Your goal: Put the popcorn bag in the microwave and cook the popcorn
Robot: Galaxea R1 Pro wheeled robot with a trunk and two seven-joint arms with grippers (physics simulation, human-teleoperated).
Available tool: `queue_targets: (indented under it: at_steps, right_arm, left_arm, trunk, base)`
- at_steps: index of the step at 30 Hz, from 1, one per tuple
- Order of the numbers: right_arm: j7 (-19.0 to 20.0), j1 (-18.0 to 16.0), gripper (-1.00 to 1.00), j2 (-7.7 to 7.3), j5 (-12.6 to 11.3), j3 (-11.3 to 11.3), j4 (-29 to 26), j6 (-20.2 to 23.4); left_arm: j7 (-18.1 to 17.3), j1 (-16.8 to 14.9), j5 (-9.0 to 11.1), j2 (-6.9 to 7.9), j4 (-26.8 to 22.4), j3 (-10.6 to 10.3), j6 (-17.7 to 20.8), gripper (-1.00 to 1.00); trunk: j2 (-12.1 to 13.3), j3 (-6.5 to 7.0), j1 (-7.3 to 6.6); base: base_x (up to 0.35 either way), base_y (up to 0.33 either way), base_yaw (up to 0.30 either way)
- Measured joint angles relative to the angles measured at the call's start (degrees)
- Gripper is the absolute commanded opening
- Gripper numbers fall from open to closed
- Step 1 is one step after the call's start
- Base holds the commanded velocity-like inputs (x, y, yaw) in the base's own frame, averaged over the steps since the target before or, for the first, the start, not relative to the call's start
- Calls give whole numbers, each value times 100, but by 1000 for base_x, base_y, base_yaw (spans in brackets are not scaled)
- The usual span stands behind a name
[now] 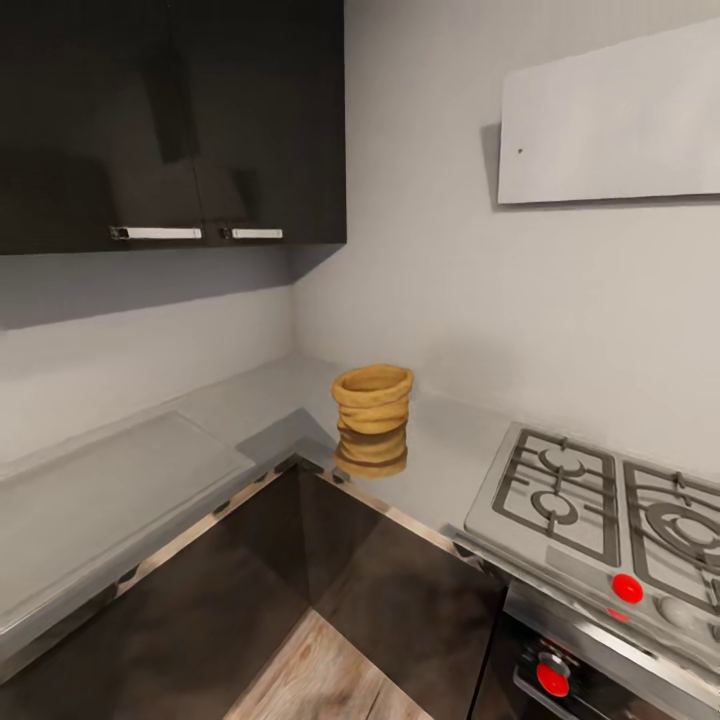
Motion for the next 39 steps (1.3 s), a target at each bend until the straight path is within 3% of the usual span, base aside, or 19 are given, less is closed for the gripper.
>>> queue_targets:
  at_steps: [14,39]
  right_arm:
    - [24,1,100,1,-8,-2,0,-3]
    - [57,2,100,-11,2,0,0,-8]
  left_arm:
    - [1,-1,0,0,0,0,0,100]
    - [-1,0,0,0,0,-1,0,100]
  trunk:
    - [0,-34,0]
    - [0,-260,0]
  base:
    - [0,0,0]
    - [0,0,0]
